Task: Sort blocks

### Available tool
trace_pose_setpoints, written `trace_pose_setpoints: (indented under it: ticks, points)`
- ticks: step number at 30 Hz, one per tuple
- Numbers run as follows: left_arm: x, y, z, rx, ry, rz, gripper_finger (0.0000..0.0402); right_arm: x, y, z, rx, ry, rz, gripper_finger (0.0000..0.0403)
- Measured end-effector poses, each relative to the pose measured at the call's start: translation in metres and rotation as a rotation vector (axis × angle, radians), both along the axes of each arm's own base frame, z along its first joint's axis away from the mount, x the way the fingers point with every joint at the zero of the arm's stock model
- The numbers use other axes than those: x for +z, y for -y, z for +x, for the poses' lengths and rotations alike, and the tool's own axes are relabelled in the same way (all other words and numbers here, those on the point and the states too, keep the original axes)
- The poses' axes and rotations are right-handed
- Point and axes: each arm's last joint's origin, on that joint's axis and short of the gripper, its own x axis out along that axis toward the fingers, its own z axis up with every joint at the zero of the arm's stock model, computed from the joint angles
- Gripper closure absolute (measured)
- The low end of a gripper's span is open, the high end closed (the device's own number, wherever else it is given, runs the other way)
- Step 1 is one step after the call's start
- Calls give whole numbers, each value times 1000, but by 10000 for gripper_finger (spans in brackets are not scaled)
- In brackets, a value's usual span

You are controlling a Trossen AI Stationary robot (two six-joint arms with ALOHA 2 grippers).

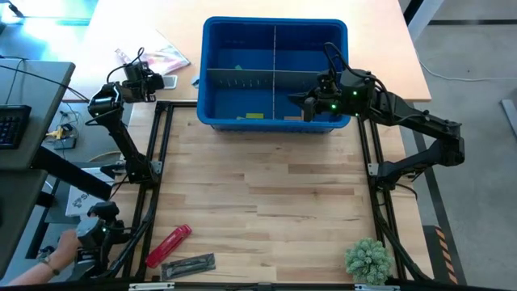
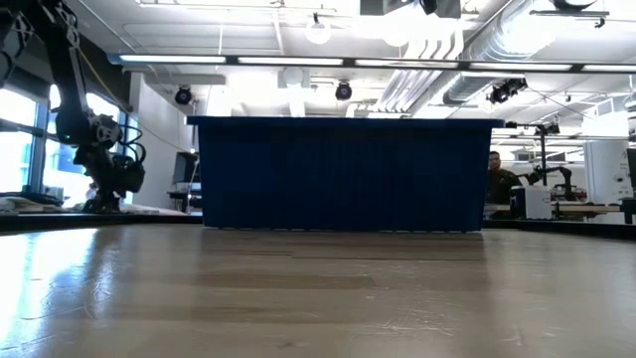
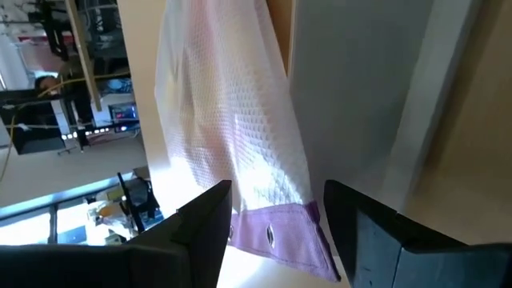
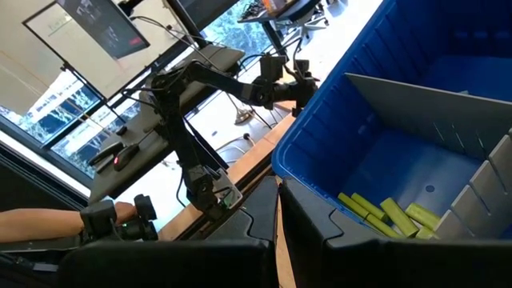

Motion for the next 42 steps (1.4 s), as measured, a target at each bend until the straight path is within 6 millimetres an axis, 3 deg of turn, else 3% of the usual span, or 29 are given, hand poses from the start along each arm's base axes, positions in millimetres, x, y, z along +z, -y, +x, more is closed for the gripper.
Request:
trace_pose_setpoints:
  ticks: [8,17,24,33,42]
  points:
    - [0,0,0,-11,-4,1,258,0,0,0,0,0,0,398]
    - [-2,1,2,-68,-40,-32,388,0,0,0,0,0,0,398]
    - [2,1,-2,-80,-102,-22,400,0,0,0,0,0,0,398]
    - [53,22,-22,-91,29,33,401,0,0,0,-1,0,0,398]
    - [137,80,-13,-261,347,101,401,0,0,0,-1,1,0,398]
